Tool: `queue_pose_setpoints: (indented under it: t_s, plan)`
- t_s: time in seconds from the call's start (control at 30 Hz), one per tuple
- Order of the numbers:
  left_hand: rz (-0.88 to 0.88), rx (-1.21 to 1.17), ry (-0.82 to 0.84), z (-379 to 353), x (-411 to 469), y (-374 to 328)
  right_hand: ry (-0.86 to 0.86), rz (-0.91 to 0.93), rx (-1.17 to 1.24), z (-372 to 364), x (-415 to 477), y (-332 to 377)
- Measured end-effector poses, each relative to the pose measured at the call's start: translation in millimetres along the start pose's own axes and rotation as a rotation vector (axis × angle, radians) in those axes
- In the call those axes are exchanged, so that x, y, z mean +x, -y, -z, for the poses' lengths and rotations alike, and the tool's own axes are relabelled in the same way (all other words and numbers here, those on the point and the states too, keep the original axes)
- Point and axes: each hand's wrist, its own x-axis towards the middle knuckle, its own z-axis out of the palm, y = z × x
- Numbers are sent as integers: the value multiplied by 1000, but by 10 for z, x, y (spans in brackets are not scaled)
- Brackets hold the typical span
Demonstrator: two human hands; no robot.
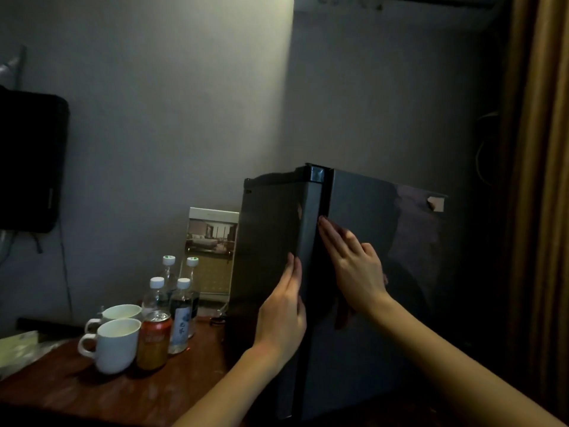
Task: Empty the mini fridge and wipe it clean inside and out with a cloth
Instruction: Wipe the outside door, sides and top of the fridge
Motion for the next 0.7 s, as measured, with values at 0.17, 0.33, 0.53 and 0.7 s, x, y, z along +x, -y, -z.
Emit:
queue_pose_setpoints:
  t_s: [0.17,0.33,0.53,0.7]
  plan:
    - [-46,50,26,45,44,41,-129,-28,-91,222,636,-257]
    - [-114,106,54,56,31,151,-181,103,-81,274,902,-585]
    - [-142,125,52,-36,-132,200,-218,159,39,-5,473,-417]
    - [-78,146,92,-187,-508,278,-139,228,112,-222,-140,-129]
